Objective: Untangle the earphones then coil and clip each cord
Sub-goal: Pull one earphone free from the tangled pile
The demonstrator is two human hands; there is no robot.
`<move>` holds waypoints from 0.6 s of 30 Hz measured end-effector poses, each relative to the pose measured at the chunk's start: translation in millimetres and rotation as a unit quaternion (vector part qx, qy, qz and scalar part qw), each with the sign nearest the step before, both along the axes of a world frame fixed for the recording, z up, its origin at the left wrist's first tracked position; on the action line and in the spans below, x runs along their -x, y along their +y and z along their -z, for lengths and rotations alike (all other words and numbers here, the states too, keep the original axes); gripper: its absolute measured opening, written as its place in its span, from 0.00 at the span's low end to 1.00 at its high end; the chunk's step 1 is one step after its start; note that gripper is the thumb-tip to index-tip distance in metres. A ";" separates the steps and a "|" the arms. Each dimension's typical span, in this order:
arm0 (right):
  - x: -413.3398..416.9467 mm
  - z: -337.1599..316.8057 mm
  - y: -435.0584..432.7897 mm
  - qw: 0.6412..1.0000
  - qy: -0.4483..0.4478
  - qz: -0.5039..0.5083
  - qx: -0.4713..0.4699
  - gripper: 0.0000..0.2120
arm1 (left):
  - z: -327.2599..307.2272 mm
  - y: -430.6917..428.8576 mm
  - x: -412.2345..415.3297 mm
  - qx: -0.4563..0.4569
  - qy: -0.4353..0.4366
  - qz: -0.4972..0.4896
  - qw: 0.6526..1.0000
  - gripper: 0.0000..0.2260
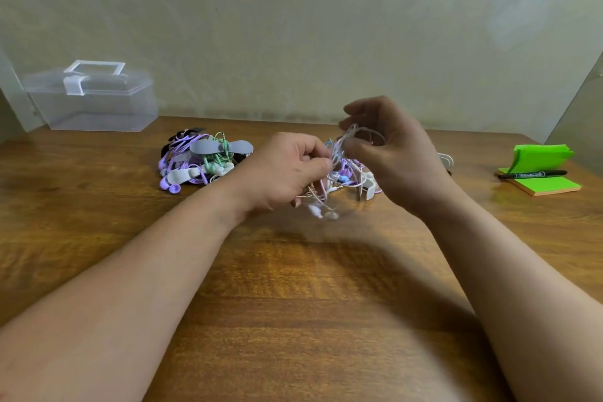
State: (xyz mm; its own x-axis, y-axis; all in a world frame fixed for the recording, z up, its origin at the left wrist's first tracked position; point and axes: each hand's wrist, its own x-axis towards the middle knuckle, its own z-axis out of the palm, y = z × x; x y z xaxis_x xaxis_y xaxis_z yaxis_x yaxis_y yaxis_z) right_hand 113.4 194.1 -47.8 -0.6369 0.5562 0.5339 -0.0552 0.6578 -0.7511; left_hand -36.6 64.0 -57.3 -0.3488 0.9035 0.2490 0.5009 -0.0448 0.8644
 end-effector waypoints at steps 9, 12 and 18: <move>10.2 4.8 6.8 0.968 0.113 0.150 0.164 0.07 | -3.3 -0.4 3.6 -0.064 -0.231 0.032 0.970 0.06; 5.1 0.4 5.8 0.977 0.090 0.187 0.041 0.06 | -3.2 1.9 4.8 -0.090 -0.223 -0.014 0.971 0.07; 13.1 7.5 -27.4 0.998 -0.008 0.049 -0.023 0.06 | 4.6 5.5 4.3 -0.079 -0.088 -0.050 0.992 0.09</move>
